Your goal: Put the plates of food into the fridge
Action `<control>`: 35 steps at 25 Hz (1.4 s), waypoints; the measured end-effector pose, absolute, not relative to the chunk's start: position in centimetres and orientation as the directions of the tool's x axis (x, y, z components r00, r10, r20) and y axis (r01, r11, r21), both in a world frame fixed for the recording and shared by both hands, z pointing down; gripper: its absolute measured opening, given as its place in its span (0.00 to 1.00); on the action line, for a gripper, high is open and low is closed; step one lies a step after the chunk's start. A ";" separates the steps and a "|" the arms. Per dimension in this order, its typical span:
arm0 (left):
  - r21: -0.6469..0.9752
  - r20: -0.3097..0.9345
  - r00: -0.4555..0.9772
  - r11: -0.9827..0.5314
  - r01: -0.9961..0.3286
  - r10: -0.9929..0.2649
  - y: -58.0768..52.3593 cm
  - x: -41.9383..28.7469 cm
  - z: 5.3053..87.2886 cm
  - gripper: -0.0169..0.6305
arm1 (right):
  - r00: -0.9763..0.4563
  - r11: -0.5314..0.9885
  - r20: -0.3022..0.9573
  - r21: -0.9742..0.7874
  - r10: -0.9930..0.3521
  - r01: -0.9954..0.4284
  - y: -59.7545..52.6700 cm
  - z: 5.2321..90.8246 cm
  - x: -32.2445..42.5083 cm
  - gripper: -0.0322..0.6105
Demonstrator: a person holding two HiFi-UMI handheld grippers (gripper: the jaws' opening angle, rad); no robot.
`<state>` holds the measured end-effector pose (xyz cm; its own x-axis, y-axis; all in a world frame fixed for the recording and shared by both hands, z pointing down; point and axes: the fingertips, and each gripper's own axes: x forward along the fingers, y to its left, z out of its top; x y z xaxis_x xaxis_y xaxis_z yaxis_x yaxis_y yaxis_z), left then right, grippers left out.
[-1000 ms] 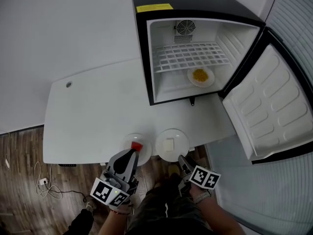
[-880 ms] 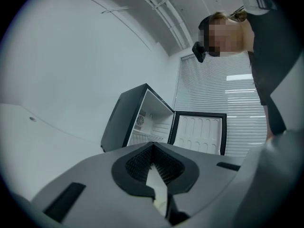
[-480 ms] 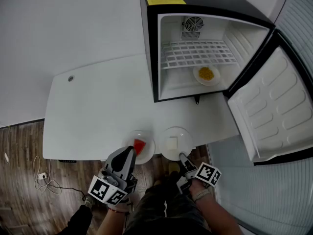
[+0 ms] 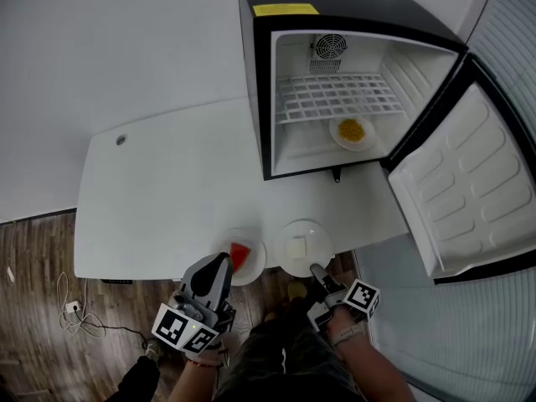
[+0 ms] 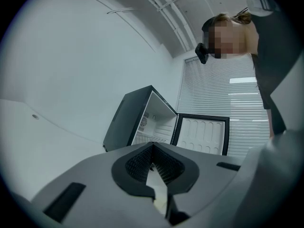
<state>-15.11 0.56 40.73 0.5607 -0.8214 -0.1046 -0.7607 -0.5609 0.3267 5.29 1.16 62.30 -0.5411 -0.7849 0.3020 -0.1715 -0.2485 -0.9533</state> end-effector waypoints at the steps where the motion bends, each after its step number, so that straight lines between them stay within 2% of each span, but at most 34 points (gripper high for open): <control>1: 0.328 -0.105 0.561 -0.562 -0.760 -0.821 0.5 -15.1 40.6 0.04 | -0.534 -0.255 0.301 -0.953 -0.790 -0.161 1.2 62.3 5.6 0.07; 7: 0.346 -0.126 0.550 -0.557 -0.755 -0.825 -1.5 -14.3 39.6 0.04 | -0.509 -0.249 0.281 -0.959 -0.814 -0.132 -0.8 59.6 6.7 0.07; 17: 0.338 -0.168 0.601 -0.619 -0.709 -0.781 -7.4 -9.0 38.6 0.04 | -0.473 -0.259 0.291 -0.957 -0.832 -0.132 -7.7 57.4 7.8 0.07; 24: 0.350 -0.164 0.614 -0.627 -0.696 -0.772 -11.7 -5.9 39.6 0.04 | -0.475 -0.222 0.260 -0.965 -0.841 -0.137 -15.1 55.7 8.1 0.07; 35: 0.363 -0.117 0.602 -0.598 -0.714 -0.790 -15.8 -3.4 42.2 0.04 | -0.496 -0.227 0.296 -0.954 -0.816 -0.195 -23.1 55.7 7.4 0.07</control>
<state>-3.41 -15.81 42.15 0.6021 -0.7897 -0.1173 -0.7142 -0.5985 0.3630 7.36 -23.13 55.68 -0.4961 -0.8163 0.2959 -0.1950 -0.2273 -0.9541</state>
